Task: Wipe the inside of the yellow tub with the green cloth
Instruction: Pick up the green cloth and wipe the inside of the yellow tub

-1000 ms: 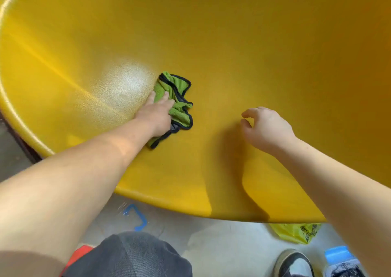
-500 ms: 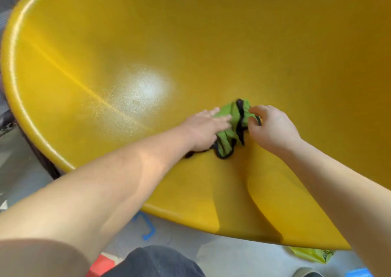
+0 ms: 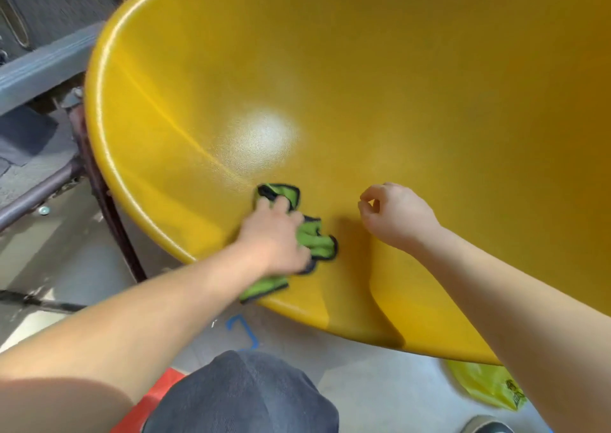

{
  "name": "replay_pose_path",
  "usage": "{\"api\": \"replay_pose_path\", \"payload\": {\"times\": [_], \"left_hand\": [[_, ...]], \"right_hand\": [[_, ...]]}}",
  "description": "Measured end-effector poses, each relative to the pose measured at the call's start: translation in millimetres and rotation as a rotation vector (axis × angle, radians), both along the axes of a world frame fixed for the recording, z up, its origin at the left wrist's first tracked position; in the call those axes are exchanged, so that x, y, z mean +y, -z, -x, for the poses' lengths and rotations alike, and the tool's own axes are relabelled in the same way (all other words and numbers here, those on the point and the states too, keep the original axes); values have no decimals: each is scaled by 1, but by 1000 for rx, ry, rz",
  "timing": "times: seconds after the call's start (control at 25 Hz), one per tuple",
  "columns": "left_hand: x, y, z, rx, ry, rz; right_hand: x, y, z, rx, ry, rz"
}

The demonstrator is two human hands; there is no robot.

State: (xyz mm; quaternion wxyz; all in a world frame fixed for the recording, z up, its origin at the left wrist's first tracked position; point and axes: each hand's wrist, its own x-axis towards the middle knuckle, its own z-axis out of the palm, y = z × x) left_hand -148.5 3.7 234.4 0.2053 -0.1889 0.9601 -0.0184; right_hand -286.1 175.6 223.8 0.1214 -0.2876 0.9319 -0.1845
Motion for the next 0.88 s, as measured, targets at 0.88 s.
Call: {"api": "replay_pose_path", "payload": {"times": [0.88], "left_hand": [[-28, 31, 67, 134, 497, -129]], "right_hand": [[6, 11, 30, -121, 137, 24]]}}
